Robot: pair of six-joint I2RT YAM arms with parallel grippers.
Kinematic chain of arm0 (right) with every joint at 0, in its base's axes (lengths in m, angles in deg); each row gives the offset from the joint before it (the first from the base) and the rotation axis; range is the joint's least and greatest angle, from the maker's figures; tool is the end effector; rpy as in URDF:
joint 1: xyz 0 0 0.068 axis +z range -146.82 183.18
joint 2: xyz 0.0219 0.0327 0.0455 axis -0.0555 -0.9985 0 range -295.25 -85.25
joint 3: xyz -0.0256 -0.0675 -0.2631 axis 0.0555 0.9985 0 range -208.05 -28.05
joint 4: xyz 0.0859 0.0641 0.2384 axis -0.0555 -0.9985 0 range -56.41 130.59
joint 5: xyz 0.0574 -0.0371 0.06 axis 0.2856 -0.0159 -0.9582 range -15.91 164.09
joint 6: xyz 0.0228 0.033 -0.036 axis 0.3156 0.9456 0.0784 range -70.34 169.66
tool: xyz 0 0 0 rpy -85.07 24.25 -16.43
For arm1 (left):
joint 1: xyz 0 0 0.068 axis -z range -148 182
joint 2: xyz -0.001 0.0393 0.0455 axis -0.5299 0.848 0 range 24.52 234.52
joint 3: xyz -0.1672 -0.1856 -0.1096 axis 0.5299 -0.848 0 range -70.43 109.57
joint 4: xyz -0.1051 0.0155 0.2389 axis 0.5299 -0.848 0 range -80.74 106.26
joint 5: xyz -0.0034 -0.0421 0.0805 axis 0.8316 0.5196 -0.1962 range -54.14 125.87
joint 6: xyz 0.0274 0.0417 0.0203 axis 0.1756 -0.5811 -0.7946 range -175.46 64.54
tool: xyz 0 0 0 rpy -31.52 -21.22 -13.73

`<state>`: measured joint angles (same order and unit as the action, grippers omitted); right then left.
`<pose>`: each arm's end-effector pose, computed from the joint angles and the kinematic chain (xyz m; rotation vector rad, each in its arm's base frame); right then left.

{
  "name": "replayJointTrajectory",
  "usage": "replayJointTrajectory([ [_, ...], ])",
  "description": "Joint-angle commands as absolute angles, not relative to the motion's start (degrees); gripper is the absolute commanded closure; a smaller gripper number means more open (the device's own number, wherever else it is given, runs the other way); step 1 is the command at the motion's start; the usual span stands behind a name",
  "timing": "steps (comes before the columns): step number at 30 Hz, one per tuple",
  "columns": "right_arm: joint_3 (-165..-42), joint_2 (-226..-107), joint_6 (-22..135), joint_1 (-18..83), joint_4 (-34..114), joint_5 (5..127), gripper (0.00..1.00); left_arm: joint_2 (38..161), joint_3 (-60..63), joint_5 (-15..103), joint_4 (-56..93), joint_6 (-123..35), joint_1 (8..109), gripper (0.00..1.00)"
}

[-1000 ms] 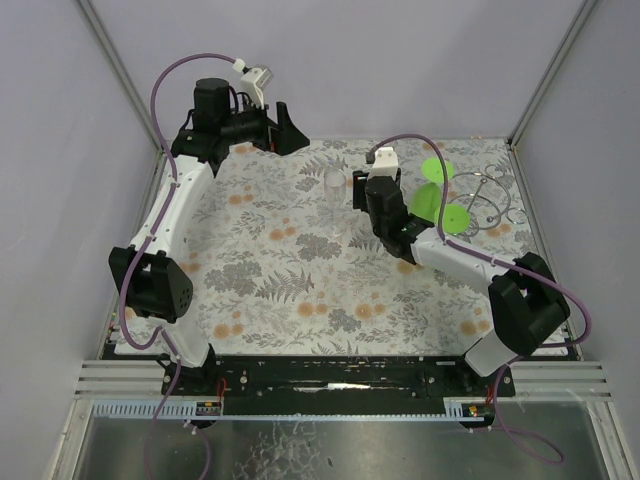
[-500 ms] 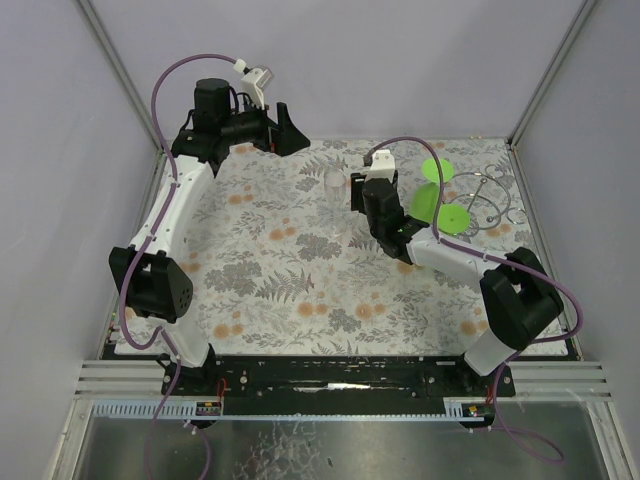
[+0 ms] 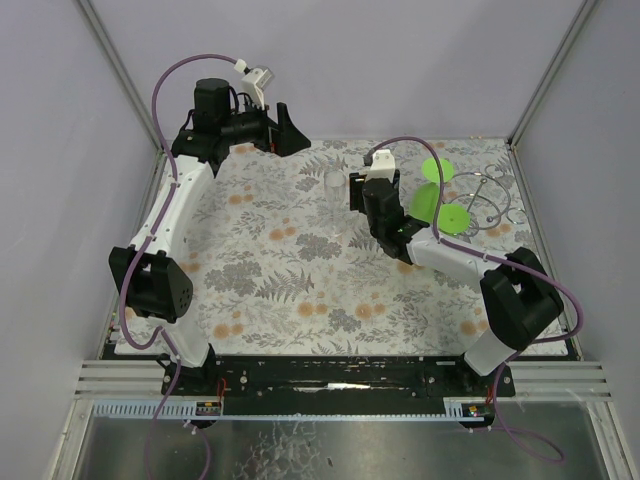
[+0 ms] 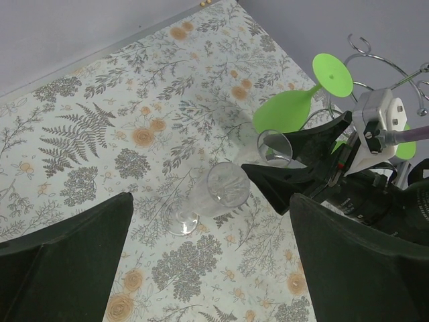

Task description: Take the wine glass off the wine glass rack

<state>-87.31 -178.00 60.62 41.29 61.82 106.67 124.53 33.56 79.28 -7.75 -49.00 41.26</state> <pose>0.3043 0.2143 0.2701 -0.0096 1.7520 0.1177 0.3907 -0.0884 0.4162 0.5611 1.8388 -0.9076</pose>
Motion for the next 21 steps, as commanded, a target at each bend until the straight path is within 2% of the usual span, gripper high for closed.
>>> replayJointTrajectory([
  [1,-89.1,-175.0,61.0,41.8,63.0,108.9,0.31,124.2,34.1,80.6,-7.0,-48.0,40.8,0.0],
  [15,-91.2,-169.2,58.4,41.8,62.8,111.4,0.29,124.5,34.4,81.1,-7.0,-47.8,40.8,0.0],
  [21,-102.9,-166.6,51.6,41.8,58.4,115.8,0.25,126.2,38.8,82.5,-6.9,-44.6,40.9,0.0],
])
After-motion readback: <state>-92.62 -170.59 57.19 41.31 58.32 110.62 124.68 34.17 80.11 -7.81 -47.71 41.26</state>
